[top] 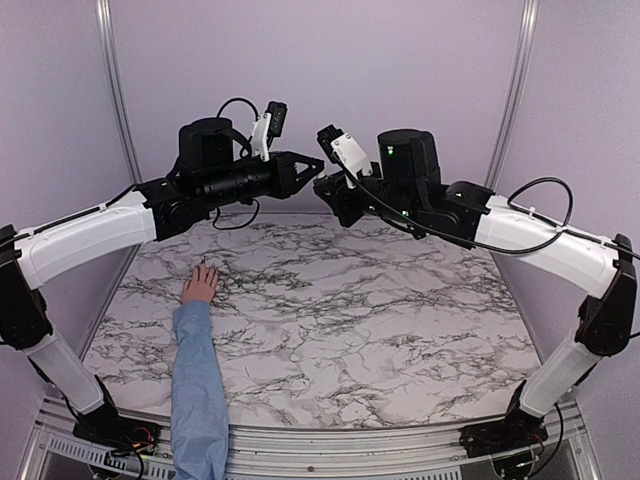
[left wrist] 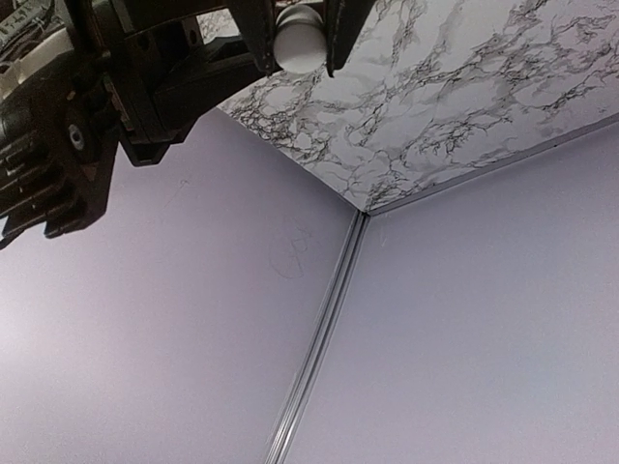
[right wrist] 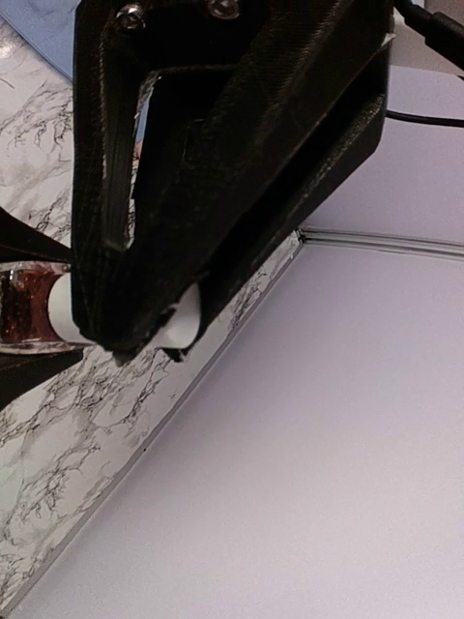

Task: Paint the nails
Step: Screw the nail polish bottle.

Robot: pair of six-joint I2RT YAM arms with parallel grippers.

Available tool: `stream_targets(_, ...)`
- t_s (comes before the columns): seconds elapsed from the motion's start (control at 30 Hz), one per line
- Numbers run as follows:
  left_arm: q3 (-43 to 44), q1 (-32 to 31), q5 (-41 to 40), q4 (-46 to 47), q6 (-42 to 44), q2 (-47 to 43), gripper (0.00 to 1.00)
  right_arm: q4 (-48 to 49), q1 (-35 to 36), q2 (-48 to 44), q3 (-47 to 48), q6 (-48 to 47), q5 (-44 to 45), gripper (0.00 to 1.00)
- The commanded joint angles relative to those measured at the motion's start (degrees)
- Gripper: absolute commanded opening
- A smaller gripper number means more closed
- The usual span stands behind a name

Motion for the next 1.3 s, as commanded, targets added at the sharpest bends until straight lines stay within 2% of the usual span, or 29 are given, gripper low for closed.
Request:
stream_targets(0.0, -2.05, 0.2, 5.08, 2.21, 2.72, -1.68, 0.0, 1.96, 0.1, -1.36, 3.06, -0.85, -9.56, 0.0)
stream_targets(0.2, -3.19, 1.04, 10.05, 2.34, 7.31, -3.69, 0.0, 3.67, -1.64, -2.8, 2.7, -0.92, -21.12, 0.0)
stream_targets(0.63, -4.07, 4.42, 24.29, 2.34, 9.93, -5.62, 0.0, 8.69, -4.79, -4.56, 1.95, 2.87, -45.76, 0.0)
stream_targets(0.9, -2.94, 4.42, 36.23, 2.61, 11.07, -5.16, 0.0, 15.37, -5.91, -4.23, 1.82, 8.67, -61.33, 0.0)
stream_targets(1.1, -1.35, 4.42, 46.23, 2.96, 9.84, -4.15, 0.0, 20.16, -6.05, -3.95, 1.44, 13.2, -67.97, 0.0)
stream_targets(1.27, -0.54, 4.25, 51.36, 3.81, 8.54, -3.3, 0.0, 22.67, -6.05, -3.82, 1.62, 15.58, -70.52, 0.0)
